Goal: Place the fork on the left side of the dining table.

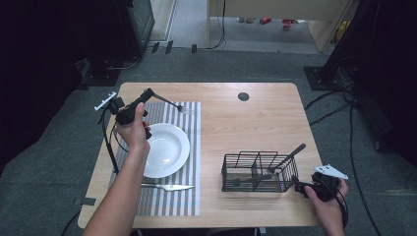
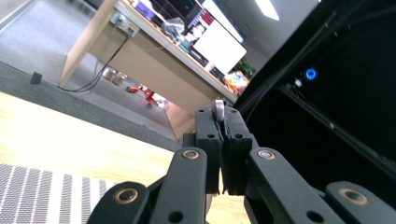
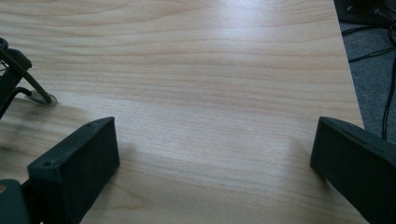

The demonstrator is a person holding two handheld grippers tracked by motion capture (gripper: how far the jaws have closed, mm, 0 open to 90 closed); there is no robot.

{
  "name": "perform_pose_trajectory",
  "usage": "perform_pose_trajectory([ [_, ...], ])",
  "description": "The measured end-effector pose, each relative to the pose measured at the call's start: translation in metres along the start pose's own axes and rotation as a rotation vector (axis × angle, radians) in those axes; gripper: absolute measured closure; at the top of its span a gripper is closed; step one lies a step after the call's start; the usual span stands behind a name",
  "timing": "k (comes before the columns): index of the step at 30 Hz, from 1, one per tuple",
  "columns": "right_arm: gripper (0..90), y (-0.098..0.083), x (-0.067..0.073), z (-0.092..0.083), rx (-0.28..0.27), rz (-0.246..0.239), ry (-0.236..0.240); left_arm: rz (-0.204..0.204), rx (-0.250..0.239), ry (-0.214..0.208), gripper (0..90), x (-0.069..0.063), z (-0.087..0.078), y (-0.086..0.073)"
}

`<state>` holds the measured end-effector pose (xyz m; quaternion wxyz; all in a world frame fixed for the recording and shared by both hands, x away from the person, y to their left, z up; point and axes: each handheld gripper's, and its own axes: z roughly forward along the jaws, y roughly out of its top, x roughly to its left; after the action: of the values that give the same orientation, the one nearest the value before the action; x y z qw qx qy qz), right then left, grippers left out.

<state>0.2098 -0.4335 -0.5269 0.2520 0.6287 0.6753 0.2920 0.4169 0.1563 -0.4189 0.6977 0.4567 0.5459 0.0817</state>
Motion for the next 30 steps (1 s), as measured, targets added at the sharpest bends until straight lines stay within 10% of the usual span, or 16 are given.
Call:
perform_pose_trajectory([
  [13,0.8,0.0,0.0,0.0,0.0,0.0,0.0,-0.101,-0.06,0.121,89.0,0.048,0.011,-0.021],
  [30,0.8,0.0,0.0,0.0,0.0,0.0,0.0,-0.184,-0.017,0.216,88.8,0.072,0.023,-0.037],
])
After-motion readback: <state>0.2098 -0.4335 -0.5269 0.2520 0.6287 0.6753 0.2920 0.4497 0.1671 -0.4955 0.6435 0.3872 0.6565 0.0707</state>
